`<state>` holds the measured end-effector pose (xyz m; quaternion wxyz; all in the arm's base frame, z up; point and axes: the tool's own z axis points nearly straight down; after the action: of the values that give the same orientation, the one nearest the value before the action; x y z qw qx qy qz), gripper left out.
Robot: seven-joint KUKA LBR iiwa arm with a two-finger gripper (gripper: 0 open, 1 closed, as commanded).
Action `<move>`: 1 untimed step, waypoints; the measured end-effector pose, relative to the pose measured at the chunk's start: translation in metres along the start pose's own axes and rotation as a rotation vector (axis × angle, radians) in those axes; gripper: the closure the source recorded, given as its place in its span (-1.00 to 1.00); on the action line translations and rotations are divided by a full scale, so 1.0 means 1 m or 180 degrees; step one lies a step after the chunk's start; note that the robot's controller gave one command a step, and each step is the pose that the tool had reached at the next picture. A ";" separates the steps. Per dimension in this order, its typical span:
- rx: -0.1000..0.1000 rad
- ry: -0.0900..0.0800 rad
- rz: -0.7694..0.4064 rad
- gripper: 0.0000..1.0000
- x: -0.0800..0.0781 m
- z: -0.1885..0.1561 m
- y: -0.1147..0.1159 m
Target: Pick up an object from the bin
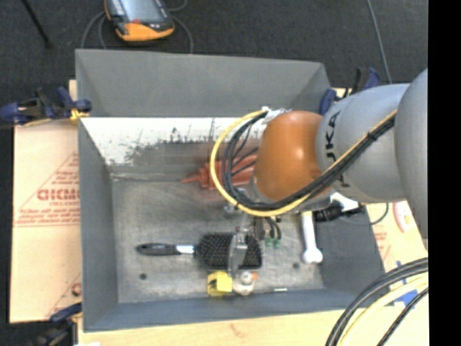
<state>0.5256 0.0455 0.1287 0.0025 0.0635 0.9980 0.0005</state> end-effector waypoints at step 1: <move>0.0002 0.0023 -0.0161 -1.00 0.001 0.053 0.002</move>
Offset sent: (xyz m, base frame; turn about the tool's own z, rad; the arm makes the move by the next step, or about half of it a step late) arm -0.0059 0.0048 -0.0587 0.1552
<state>0.5250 0.0481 0.0755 -0.0011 0.0382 0.9993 0.0003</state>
